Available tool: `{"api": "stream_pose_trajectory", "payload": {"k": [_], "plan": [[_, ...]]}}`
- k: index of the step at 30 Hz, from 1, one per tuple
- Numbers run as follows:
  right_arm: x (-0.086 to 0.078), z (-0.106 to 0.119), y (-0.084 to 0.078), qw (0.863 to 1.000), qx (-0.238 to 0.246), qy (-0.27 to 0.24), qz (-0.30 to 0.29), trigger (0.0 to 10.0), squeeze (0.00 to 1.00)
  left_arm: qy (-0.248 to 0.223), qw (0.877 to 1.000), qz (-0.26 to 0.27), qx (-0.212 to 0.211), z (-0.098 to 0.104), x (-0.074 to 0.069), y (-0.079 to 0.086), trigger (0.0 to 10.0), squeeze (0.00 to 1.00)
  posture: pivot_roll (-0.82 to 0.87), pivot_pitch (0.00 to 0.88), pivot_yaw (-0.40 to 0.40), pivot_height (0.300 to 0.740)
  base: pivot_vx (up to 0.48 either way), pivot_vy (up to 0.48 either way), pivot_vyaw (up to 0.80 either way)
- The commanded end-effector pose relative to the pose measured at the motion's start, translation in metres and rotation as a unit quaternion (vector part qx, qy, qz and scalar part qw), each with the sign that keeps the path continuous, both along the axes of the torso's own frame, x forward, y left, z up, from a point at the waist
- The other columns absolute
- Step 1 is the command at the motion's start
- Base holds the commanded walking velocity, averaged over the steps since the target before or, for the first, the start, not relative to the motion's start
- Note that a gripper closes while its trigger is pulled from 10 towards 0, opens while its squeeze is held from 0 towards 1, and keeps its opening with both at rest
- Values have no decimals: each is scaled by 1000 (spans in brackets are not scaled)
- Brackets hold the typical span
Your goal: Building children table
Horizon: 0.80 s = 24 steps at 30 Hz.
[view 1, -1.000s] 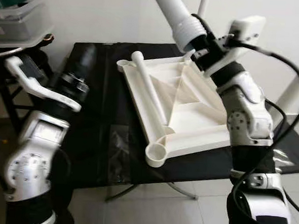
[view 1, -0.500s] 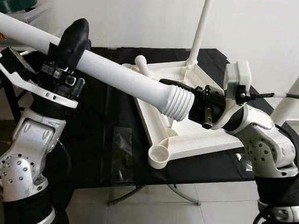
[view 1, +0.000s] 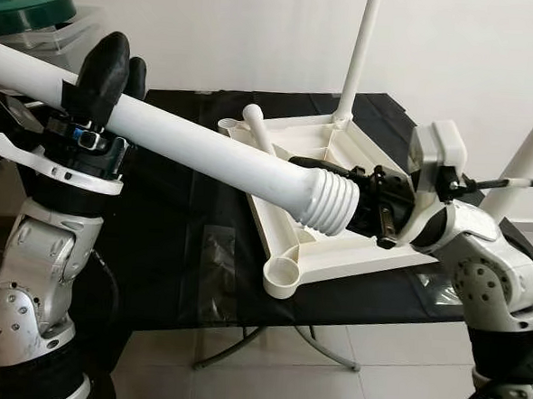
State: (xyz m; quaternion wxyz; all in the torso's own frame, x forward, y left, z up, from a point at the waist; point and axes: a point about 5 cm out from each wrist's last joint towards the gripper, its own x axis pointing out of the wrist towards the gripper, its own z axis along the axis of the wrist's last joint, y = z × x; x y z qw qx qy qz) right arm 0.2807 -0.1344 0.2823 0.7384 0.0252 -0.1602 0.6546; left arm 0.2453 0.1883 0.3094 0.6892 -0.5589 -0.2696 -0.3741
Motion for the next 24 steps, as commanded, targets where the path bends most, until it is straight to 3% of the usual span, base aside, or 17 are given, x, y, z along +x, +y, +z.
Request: {"api": "stream_pose_trajectory", "payload": {"k": [1,11,12,13,17,19,20,24], "plan": [[-9,-10,14,998,-34,11,46,10000,0,-11,1000,0,-6,5,-2,1,0,0,-9,0,24,740,0,0,0],[-9,-17,16,998,-41,25,34,10000,0,-6,1000,5,-1,7,1,4,0,0,-10,1,31,740,0,0,0],[-7,-19,15,998,-40,36,23,10000,941,-6,1000,10,2,9,2,6,0,0,-10,1,31,740,0,0,0],[-5,-20,14,998,-39,48,15,10000,1000,-7,1000,14,3,11,2,9,0,0,-10,1,31,740,0,0,0],[-3,-21,12,998,-37,53,10,10000,1000,-7,1000,19,4,12,3,12,0,0,-10,1,31,740,0,0,0],[-5,-24,5,997,-38,60,5,10000,1000,-15,999,35,5,19,2,23,0,0,-9,5,31,740,0,0,0],[-8,-30,-6,996,-47,71,-3,10000,1000,-28,998,59,20,28,0,38,0,0,-9,7,31,740,0,0,0],[-10,-34,-13,995,-55,79,-8,10000,1000,-36,996,73,33,34,-2,47,0,0,-9,7,31,740,0,0,0]]}}
